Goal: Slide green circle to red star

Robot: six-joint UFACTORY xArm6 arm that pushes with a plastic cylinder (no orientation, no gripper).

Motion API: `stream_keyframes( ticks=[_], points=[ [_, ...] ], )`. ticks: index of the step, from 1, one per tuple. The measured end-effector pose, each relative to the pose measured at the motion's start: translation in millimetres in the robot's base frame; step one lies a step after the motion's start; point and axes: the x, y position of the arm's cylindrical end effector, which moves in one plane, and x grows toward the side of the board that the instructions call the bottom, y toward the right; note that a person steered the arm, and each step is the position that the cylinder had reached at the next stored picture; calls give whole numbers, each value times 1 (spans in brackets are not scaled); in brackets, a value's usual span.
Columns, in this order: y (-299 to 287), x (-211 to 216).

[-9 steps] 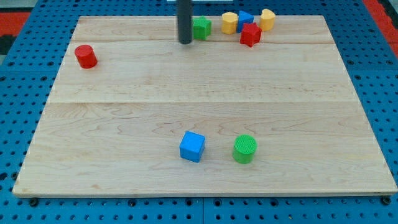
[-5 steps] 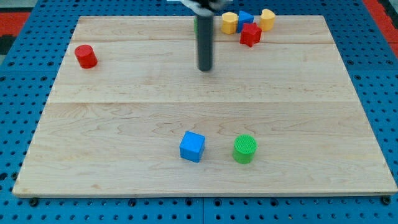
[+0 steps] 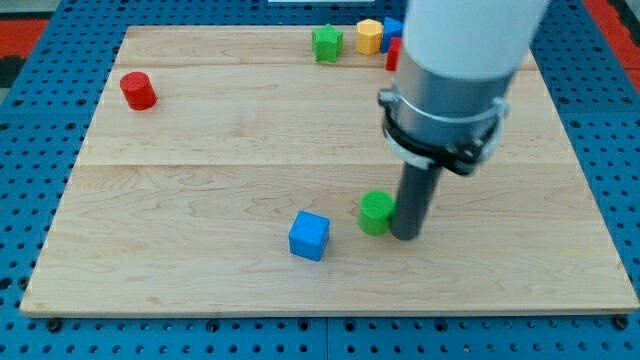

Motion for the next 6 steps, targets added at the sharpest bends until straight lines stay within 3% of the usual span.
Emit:
stream_keyframes(
  ticks=[1,2,4,5,6],
  points=[
    [-7,28],
    [-34,-3],
    [-74,-120],
    [-36,-157],
    [-41,-124]
  ],
)
